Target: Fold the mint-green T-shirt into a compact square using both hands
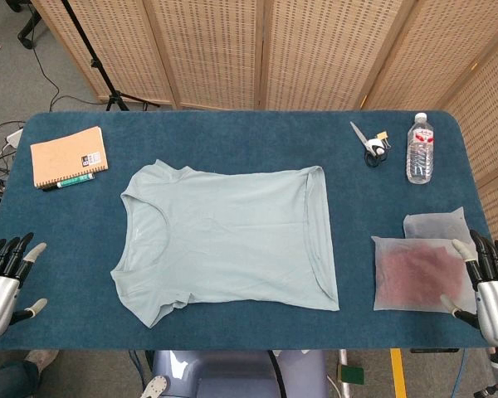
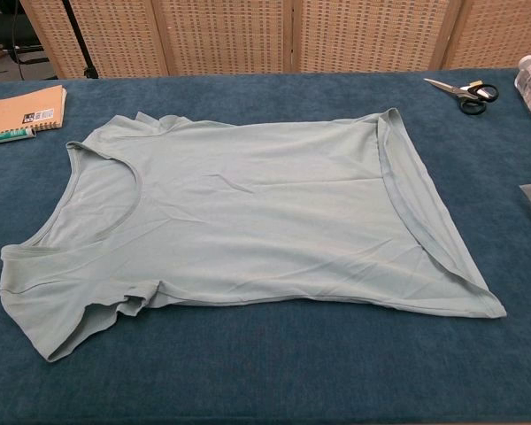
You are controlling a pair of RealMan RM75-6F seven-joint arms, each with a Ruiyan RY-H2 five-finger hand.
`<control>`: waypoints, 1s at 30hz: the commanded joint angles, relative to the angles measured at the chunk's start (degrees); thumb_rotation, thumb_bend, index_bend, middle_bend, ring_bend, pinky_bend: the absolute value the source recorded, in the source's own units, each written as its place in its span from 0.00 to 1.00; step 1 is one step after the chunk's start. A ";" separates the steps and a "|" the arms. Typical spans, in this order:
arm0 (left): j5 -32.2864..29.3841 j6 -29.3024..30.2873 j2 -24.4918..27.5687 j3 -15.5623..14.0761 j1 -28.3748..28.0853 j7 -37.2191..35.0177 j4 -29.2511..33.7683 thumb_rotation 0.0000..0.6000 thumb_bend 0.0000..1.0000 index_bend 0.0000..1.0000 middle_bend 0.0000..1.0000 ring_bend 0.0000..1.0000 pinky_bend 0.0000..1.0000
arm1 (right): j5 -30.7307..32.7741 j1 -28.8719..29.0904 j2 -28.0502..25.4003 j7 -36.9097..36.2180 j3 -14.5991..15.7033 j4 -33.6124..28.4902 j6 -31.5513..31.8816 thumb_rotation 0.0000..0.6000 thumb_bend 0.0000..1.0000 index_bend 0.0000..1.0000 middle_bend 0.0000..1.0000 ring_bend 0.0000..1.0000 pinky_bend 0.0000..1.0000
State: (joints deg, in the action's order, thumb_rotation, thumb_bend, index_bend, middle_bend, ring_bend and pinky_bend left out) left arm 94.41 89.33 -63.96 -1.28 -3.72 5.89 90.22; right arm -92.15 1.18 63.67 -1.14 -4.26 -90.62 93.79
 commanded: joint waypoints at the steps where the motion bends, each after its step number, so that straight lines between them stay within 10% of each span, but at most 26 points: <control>1: 0.01 0.20 0.01 0.05 0.08 0.04 0.09 1.00 0.00 0.00 0.00 0.00 0.00 | -0.28 0.13 -0.04 -0.01 0.21 0.12 -0.27 1.00 0.10 0.13 0.00 0.00 0.00; 17: -1.26 -0.92 -0.12 0.54 -0.26 0.47 0.76 1.00 0.00 0.00 0.00 0.00 0.00 | -17.85 9.20 4.16 -0.14 6.60 6.12 -9.23 1.00 0.11 0.19 0.00 0.00 0.00; 30: -2.86 -2.27 -0.51 1.10 -0.74 1.22 0.81 1.00 0.00 0.00 0.00 0.00 0.00 | -17.43 15.31 11.88 7.15 6.97 7.57 -19.64 1.00 0.26 0.33 0.00 0.00 0.00</control>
State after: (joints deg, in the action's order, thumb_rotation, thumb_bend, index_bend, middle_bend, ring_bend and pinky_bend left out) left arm 91.56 87.05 -64.47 -0.19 -4.45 7.12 91.03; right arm -110.44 15.64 74.48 4.74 2.83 -83.39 75.53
